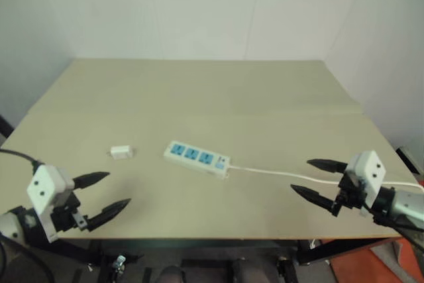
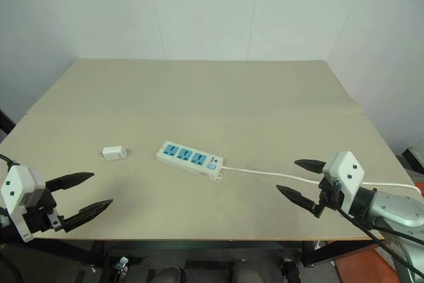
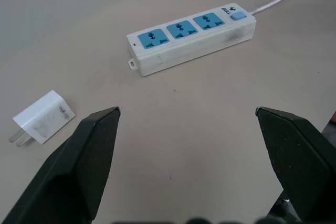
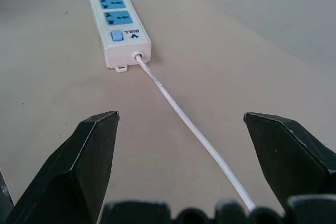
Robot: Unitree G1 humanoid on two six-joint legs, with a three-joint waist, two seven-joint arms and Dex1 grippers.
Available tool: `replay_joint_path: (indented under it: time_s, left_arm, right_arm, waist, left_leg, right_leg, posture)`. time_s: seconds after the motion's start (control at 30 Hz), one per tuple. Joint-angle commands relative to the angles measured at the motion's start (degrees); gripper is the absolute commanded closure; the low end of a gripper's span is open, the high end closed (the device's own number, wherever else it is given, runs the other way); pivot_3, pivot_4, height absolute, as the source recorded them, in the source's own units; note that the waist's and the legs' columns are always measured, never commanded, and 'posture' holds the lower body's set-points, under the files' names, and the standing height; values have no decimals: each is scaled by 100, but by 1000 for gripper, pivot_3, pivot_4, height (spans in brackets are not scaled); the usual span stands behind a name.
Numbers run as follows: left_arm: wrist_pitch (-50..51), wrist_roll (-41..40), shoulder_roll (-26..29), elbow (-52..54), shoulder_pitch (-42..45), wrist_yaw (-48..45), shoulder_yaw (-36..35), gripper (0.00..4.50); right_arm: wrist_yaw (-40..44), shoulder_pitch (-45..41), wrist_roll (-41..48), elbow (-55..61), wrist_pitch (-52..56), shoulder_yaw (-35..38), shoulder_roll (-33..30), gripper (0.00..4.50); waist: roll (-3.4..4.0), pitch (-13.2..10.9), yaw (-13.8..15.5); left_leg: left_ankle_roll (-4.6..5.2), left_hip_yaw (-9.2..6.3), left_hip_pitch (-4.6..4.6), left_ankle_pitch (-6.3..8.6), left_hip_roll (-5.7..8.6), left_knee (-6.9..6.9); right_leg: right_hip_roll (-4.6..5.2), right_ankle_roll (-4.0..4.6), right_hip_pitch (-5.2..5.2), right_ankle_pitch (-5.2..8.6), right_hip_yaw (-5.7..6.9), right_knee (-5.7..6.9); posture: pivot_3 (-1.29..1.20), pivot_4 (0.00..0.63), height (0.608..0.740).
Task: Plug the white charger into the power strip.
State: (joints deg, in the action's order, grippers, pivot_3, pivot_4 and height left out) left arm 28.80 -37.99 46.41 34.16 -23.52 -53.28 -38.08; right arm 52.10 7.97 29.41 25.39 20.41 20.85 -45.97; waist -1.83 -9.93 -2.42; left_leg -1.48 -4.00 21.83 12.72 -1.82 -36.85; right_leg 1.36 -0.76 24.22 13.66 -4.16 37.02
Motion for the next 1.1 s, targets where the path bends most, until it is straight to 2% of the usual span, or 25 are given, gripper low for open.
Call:
replay_joint_path:
  time_s: [0.03,0.33,0.43,0.63,0.73,0.9,1.1]
  left_arm:
    - [-97,25,53,7,47,-51,-22,0]
    - [-170,44,33,-90,138,-141,57,0]
    - [-185,-110,-21,-94,359,-140,157,0]
    - [-145,-181,20,-166,817,-215,464,0]
    - [-142,-136,33,-225,914,-249,566,0]
    - [-167,-103,71,-343,1076,-332,707,0]
    - [-186,-71,67,-397,1174,-361,770,0]
  right_arm:
    - [-66,-6,5,180,-75,63,20,42]
    - [-116,-80,-16,166,-86,3,66,42]
    - [-213,-333,-66,68,-158,-308,264,42]
    - [-505,-1320,-635,-731,-812,-1364,1271,42]
    - [-376,-1830,-733,-1174,-1025,-1851,1708,42]
    - [-161,-2635,-1107,-2205,-1517,-2558,2306,42]
    - [-184,-3346,-1586,-3765,-2323,-2855,2859,42]
  waist:
    - [0,0,0]
    - [0,0,0]
    - [0,0,0]
    - [1,-1,-36]
    - [3,-2,-43]
    - [6,-3,-32]
    - [6,-4,-23]
  left_leg:
    - [0,0,0,0,0,0]
    - [0,1,-1,0,0,0]
    - [0,0,-1,0,0,0]
    - [0,2,-6,0,-3,1]
    - [0,2,-3,0,-4,2]
    - [0,2,-5,0,-5,3]
    - [0,2,-3,0,-5,3]
  right_leg:
    - [0,0,0,0,0,0]
    - [0,0,-1,0,0,0]
    - [-1,0,-1,0,0,0]
    - [-5,-3,-1,-3,-2,2]
    - [-5,-38,3,-24,-1,3]
    - [-6,-41,2,-26,-1,5]
    - [-6,-40,4,-29,1,5]
  posture:
    - [0,150,740]
    - [0,150,740]
    - [0,150,740]
    - [0,150,740]
    - [0,150,740]
    - [0,150,740]
    - [0,150,740]
